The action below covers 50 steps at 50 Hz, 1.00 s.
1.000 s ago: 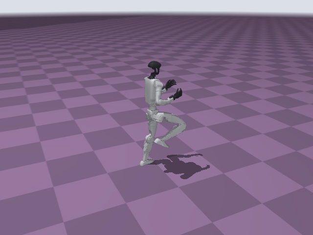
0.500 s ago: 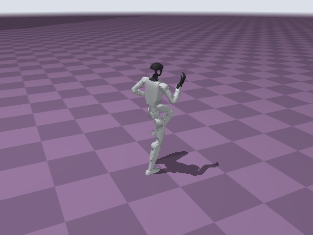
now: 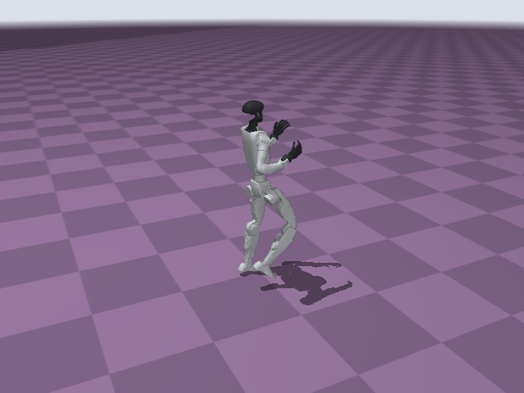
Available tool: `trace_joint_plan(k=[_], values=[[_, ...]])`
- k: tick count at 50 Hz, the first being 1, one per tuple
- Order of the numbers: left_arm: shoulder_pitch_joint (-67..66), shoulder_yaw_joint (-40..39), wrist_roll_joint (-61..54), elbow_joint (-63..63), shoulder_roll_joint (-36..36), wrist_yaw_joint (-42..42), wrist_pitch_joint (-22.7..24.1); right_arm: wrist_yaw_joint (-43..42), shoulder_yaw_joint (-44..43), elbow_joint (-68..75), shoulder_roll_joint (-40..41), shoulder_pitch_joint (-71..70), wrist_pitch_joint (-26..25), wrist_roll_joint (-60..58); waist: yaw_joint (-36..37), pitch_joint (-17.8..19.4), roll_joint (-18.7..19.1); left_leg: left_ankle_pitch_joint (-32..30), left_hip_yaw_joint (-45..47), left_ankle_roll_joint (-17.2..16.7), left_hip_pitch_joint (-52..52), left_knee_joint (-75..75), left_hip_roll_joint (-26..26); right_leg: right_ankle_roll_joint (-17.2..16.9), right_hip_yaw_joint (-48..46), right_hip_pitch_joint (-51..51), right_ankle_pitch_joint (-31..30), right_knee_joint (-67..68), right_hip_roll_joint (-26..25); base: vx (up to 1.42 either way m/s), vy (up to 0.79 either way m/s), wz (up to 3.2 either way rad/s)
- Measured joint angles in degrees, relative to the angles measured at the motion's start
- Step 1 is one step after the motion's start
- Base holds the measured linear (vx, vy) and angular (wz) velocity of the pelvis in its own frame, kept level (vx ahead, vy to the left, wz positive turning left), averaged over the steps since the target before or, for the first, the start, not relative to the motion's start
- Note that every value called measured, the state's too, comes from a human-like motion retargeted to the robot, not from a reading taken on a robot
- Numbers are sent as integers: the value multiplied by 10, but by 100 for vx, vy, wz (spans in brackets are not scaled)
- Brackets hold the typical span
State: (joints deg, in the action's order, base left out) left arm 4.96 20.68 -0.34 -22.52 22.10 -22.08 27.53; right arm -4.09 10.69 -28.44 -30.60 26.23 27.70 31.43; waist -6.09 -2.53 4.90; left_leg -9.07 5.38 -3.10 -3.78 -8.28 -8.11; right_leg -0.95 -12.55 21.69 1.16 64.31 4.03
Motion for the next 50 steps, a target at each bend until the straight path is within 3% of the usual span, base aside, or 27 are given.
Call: trace_joint_plan(k=[2,3,5,7,10,11,13,15,18,20,22,23,25,26,28,30,32,33,35,38,40,43,45,46,48,50], values=[[-51,6,-51,8,-7,45,-3,-4,-19,20,8,6,-14,0,19,1,-45,78,44,53,73,-195,38,-40,68,-143,-106,-262,8,9,-7,47],[-68,7,-78,13,-10,57,-6,-13,-27,30,11,-5,-20,8,35,-1,-66,135,69,73,143,-340,48,-51,103,-191,-112,-363,25,2,-5,-15],[-91,1,-121,25,-8,63,-4,-40,-29,51,18,-49,-17,19,77,17,-92,226,101,76,262,-605,44,-41,139,-270,9,-482,52,-1,-5,-88],[-118,-22,-145,40,3,68,11,-69,-18,72,23,-121,1,10,129,59,-96,287,106,56,351,-820,17,-10,143,-325,151,-537,61,-9,-6,-146],[-198,-75,-214,44,19,110,10,-94,-20,60,9,-260,3,4,166,121,-59,340,69,37,460,-1025,-20,71,167,-341,249,-530,33,-20,-4,-94],[-233,-87,-240,30,29,119,6,-99,-29,30,10,-299,6,15,170,124,-49,345,61,39,482,-1042,-23,74,169,-326,253,-507,25,-11,1,-30],[-302,-102,-285,-11,64,138,0,-111,-47,-45,19,-352,19,37,174,101,-50,339,63,53,516,-1030,-19,59,160,-297,228,-501,25,5,3,34],[-361,-108,-319,-59,123,156,-6,-114,-65,-130,35,-351,23,52,179,51,-83,309,86,72,507,-944,6,29,144,-289,142,-559,47,20,4,58],[-408,-105,-341,-76,166,186,-10,-67,-71,-207,56,-274,13,70,196,28,-113,267,104,70,344,-689,52,6,134,-303,-15,-578,67,20,6,-33],[-403,-95,-296,-54,140,191,-12,-17,-51,-204,61,-214,10,61,191,29,-77,187,84,51,194,-470,38,41,94,-240,29,-384,36,7,8,-86],[-333,-79,-215,-17,104,136,-15,-13,-29,-155,57,-185,7,33,162,16,-42,62,38,16,124,-291,16,87,49,-48,157,-10,14,-6,6,-36],[-284,-73,-179,1,90,102,-15,-19,-23,-127,54,-175,5,26,144,23,-24,35,10,-7,90,-223,3,99,29,35,201,149,3,-8,6,7],[-162,-54,-157,36,67,40,-2,-34,-19,-75,48,-163,4,40,101,64,-8,127,-19,-20,19,-133,-12,34,-5,193,218,434,23,-8,10,38],[-98,-39,-128,63,52,16,3,-35,-13,-44,46,-158,6,41,88,73,-2,199,-6,-12,17,-125,-21,28,-3,280,234,529,18,-18,14,30],[24,-9,-89,109,35,-26,4,-49,2,18,45,-144,4,44,56,94,-1,308,2,23,36,-155,-23,36,7,420,266,670,25,-26,13,55],[141,7,-81,134,30,-44,0,-66,6,68,47,-128,-2,67,12,112,-11,356,-33,61,91,-246,-6,67,18,491,283,731,97,-19,11,122],[211,7,-56,117,17,-45,0,-54,-2,73,44,-96,0,82,1,90,-4,324,-42,52,117,-245,-4,92,12,502,272,699,139,1,5,36],[221,9,-38,98,4,-48,0,-41,-6,59,34,-73,3,80,9,67,5,288,-29,41,107,-198,-12,92,1,489,251,656,130,17,-4,-46],[195,14,-23,50,-23,-61,3,-16,-6,19,-4,-36,0,71,10,22,18,177,-6,22,61,-81,-23,73,-21,417,185,535,96,25,-12,-43],[89,-1,-38,-4,-40,-31,6,16,-3,-14,-47,8,-13,53,-27,-22,24,0,-28,-33,31,-7,-24,23,-38,215,63,264,51,26,-16,68],[20,-11,-52,-24,-39,15,2,24,-14,-13,-48,40,-23,30,-27,-30,6,-7,-15,-21,38,-75,-10,-14,-7,47,-22,26,13,21,-13,92],[-35,-7,-113,-24,-37,61,-6,9,-30,24,-32,25,-52,22,8,-20,-65,137,60,60,184,-458,29,-65,125,-174,-153,-353,14,10,-7,51],[-53,-4,-164,-14,-26,73,-17,-14,-29,57,-15,-20,-65,41,47,9,-102,215,93,87,293,-716,33,-48,171,-284,-74,-501,45,-1,-3,-12],[-61,-6,-180,-3,-17,83,-18,-23,-23,76,-3,-53,-60,48,71,27,-107,244,90,84,353,-824,31,-26,157,-314,19,-527,53,-7,-5,-44],[-90,-16,-208,28,-1,103,-15,-47,-11,108,16,-132,-44,53,115,68,-102,291,73,62,465,-1006,28,20,134,-356,168,-561,55,-14,-3,-74],[-150,-40,-242,69,5,113,-7,-78,-1,119,23,-237,-28,45,155,121,-74,325,47,33,529,-1114,19,71,156,-366,257,-532,37,-18,-1,-129]])
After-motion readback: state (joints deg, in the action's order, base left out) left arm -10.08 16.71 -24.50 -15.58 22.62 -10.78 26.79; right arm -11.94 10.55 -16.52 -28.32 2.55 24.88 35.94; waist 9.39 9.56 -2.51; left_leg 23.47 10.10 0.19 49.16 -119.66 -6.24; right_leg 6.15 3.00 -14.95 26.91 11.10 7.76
